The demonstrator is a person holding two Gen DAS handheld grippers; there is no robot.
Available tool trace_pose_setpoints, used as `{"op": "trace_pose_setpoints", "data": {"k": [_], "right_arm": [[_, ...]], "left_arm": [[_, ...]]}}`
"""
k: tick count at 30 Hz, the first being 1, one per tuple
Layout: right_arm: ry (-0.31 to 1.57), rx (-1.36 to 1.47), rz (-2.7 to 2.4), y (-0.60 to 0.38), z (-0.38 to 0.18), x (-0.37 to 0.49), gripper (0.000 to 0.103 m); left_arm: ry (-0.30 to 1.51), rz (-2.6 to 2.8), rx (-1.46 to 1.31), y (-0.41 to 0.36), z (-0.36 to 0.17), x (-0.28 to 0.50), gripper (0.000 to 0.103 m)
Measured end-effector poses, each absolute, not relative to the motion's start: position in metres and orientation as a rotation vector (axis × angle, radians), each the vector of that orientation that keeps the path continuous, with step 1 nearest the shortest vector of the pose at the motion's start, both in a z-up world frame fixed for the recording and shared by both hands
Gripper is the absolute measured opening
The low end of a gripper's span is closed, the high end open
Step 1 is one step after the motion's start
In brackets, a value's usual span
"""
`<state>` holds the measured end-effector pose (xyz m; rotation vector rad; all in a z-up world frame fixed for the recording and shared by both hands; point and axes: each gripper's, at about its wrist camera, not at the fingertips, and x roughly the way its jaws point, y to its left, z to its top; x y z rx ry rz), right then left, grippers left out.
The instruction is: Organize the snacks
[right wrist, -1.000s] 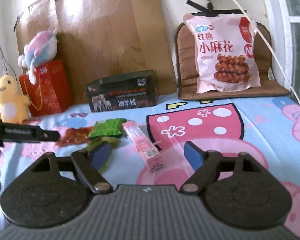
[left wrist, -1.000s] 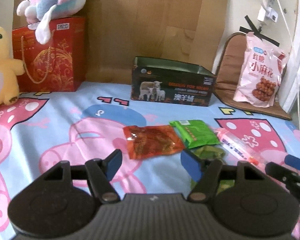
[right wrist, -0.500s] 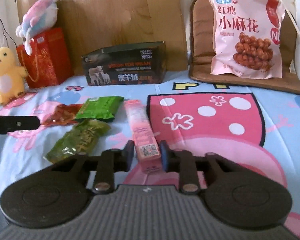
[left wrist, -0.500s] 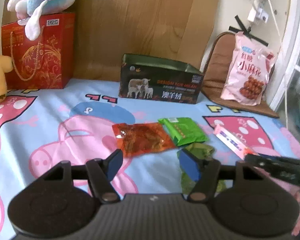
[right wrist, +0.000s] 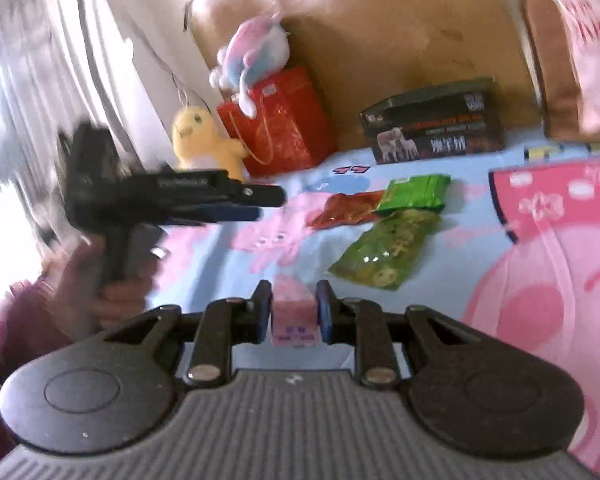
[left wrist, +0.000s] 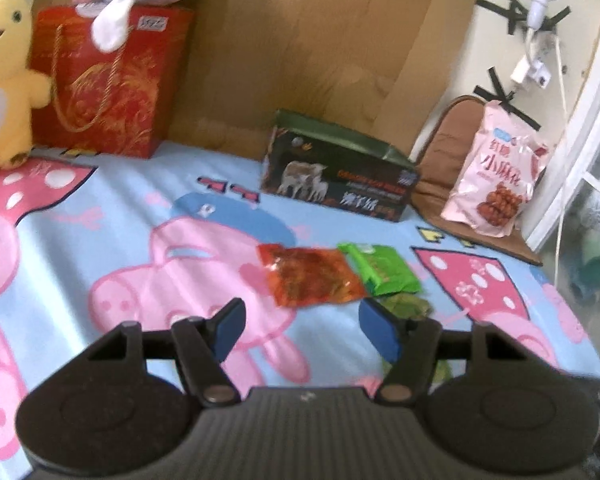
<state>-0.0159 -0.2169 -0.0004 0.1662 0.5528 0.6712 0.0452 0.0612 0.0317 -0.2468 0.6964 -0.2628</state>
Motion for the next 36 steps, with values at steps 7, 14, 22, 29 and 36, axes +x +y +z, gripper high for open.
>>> {"op": "trace_pose_setpoints", "data": {"k": [7,14,22,29,36], "right_arm": [[0.523,0.155,0.531,-0.224,0.000,-0.016,0.044],[0.561,0.131,0.521,-0.226,-0.009,-0.031,0.050],[0.624,0.090,0.479,-0.209,-0.021,-0.016,0.032],[0.563,0.043,0.483,-0.197,-0.007,-0.004,0.031],[0.608,-0.021,0.527,-0.174,-0.018,0.017,0.032]], "left_arm": [[0.714,-0.311,-0.260,0.060,0.026,0.044,0.065],[0.771,-0.381,-0.238,0.033,0.012,0.056,0.062],[0.780,-0.444,-0.227,0.019,0.011,0.044,0.036],[0.742,-0.407,-0.266,0.039,0.022,0.038,0.036],[0.783,-0.386,-0.291,0.056,0.005,0.045,0.038]]}}
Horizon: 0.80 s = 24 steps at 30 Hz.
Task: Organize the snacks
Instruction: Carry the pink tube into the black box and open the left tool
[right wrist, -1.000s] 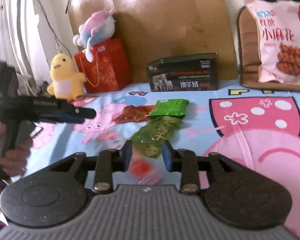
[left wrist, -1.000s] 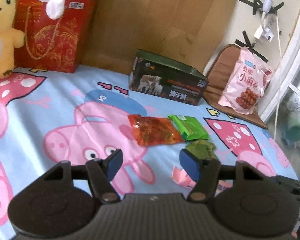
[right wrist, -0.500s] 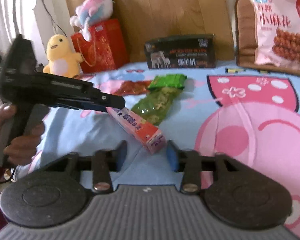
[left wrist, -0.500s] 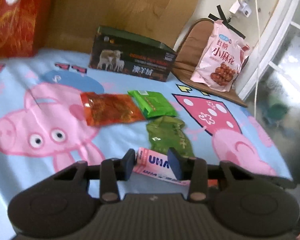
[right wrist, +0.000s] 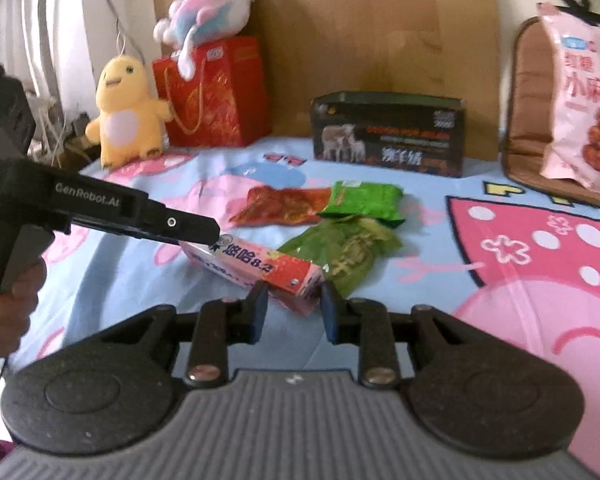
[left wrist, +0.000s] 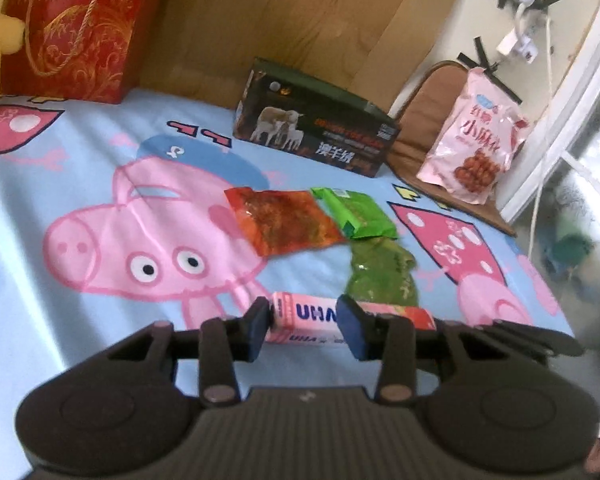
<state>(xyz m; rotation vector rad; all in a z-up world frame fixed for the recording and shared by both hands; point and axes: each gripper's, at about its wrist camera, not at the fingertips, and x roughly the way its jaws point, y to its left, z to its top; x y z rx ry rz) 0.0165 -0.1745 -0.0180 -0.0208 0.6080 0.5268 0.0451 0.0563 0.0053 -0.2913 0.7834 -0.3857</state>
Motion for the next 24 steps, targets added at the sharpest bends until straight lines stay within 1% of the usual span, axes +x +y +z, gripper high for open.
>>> {"op": "trace_pose_setpoints", "data": {"k": [4,6,10,13,16,19,23,24], "right_arm": [[0.591,-0.013,0.530,-0.176,-0.019,0.014,0.033],[0.606,0.041,0.552,-0.181,-0.012,0.015,0.033],[0.531,0.111,0.600,-0.196,0.019,0.024,0.032],[0.473,0.119,0.578,-0.204,0.044,0.058,0.032],[0.404,0.094,0.529,-0.207,0.063,0.099,0.032],[0.380,0.081,0.484,-0.207,0.069,0.147,0.032],[0.406,0.085,0.444,-0.210,0.058,0.203,0.032],[0.418,0.089,0.434,-0.209,0.053,0.215,0.032]], "left_arm": [[0.793,-0.382,-0.313,0.059,0.009,0.042,0.037],[0.762,-0.399,-0.324,0.062,0.025,0.040,0.036],[0.684,-0.420,-0.312,0.058,0.066,0.067,0.036],[0.637,-0.419,-0.291,0.042,0.092,0.112,0.036],[0.601,-0.399,-0.273,0.026,0.105,0.165,0.040],[0.608,-0.376,-0.284,0.016,0.104,0.222,0.040],[0.652,-0.340,-0.281,0.005,0.088,0.278,0.041],[0.657,-0.324,-0.264,0.002,0.083,0.288,0.044]]}}
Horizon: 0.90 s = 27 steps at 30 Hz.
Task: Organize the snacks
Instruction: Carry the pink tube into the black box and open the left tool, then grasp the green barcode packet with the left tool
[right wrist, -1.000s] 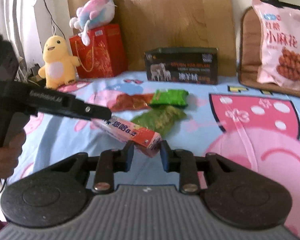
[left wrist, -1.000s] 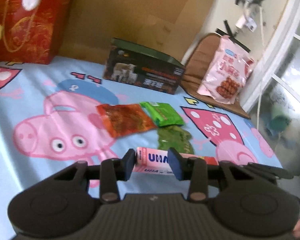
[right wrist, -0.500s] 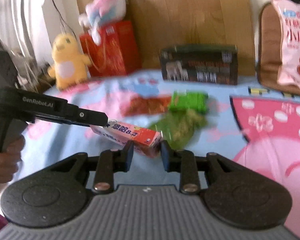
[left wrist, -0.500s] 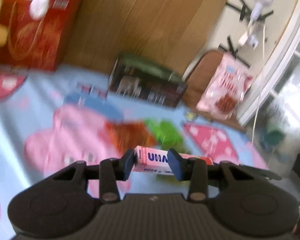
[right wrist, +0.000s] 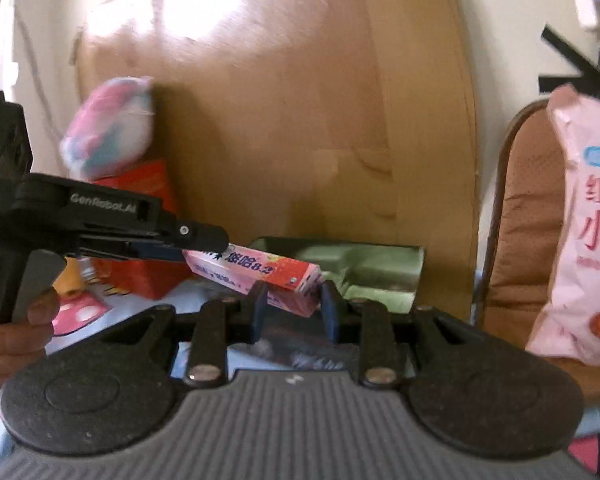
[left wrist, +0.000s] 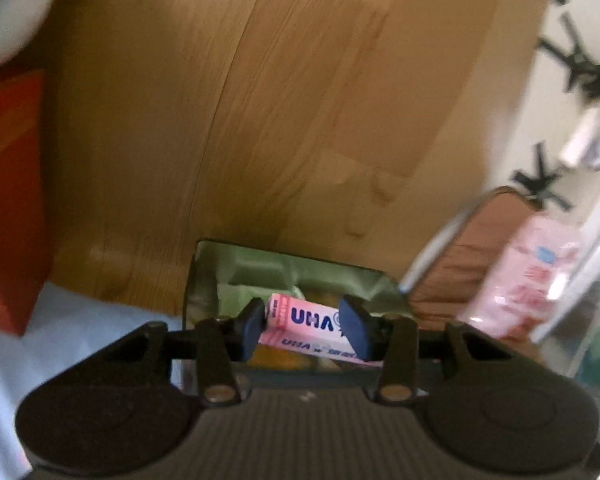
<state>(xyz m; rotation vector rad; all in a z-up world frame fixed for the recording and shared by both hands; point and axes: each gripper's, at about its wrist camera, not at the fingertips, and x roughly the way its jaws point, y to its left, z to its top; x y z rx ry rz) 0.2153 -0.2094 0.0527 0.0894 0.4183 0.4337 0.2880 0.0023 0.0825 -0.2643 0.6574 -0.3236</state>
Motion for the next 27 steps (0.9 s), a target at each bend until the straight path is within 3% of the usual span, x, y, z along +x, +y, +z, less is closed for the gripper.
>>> {"op": "trace_pose_setpoints", "data": {"k": [3,8,12,16,18,21,24,27], "right_arm": [[0.461,0.092,0.427,-0.207,0.038,0.244,0.034],[0.424,0.119,0.399,-0.218,0.037,0.237,0.050],[0.451,0.167,0.450,-0.235,0.042,0.205,0.052],[0.597,0.180,0.561,-0.230,0.021,0.165,0.081],[0.666,0.146,0.571,-0.214,0.008,0.151,0.088],[0.719,0.063,0.526,-0.187,-0.009,0.146,0.087],[0.655,-0.083,0.478,-0.167,-0.010,0.138,0.060],[0.668,0.057,0.512,-0.179,0.007,0.137,0.059]], "left_arm": [[0.674,-0.266,-0.210,-0.003,0.068,0.303,0.053],[0.586,-0.253,-0.219,0.018,0.077,0.266,0.063],[0.588,-0.305,-0.304,0.047,0.073,0.214,0.063],[0.662,-0.323,-0.345,0.060,0.046,0.164,0.063],[0.708,-0.329,-0.358,0.063,0.032,0.141,0.063],[0.762,-0.314,-0.384,0.072,0.019,0.117,0.063],[0.782,-0.293,-0.414,0.085,0.013,0.098,0.063],[0.748,-0.272,-0.427,0.105,0.024,0.081,0.063]]}}
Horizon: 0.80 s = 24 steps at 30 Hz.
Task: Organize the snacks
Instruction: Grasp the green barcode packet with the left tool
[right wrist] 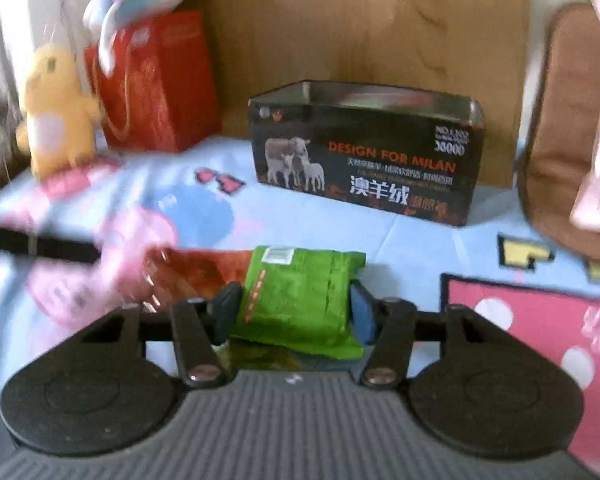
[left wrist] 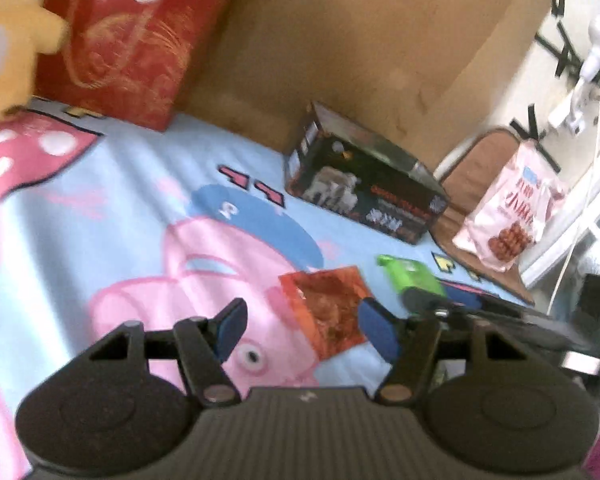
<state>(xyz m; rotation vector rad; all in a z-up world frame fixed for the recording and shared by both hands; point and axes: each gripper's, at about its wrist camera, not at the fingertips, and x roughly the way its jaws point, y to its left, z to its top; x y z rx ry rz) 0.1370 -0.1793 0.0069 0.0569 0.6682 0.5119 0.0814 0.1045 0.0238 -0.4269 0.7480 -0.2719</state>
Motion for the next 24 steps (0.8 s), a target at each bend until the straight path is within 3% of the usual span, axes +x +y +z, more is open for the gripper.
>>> {"op": "trace_pose_setpoints", "data": {"k": [5,11,14,20,22,24], "right_arm": [[0.589,-0.030,0.733,-0.167,0.034,0.086,0.059],[0.549,-0.418,0.929,-0.124,0.010,0.021,0.061],[0.555,-0.345,0.839,-0.135,0.012,0.020,0.074],[0.612,-0.170,0.728,-0.165,0.009,0.006,0.072],[0.630,-0.115,0.720,-0.168,0.002,-0.003,0.066],[0.657,-0.062,0.717,-0.166,-0.005,-0.006,0.057]], "left_arm": [[0.713,-0.284,-0.462,0.119,0.032,0.066,0.063],[0.733,-0.300,-0.458,0.114,0.027,0.050,0.063],[0.745,-0.324,-0.456,0.109,0.024,0.042,0.063],[0.769,-0.385,-0.412,0.087,0.020,0.040,0.063],[0.787,-0.386,-0.391,0.077,0.014,0.043,0.060],[0.831,-0.383,-0.386,0.069,0.002,0.048,0.043]]}}
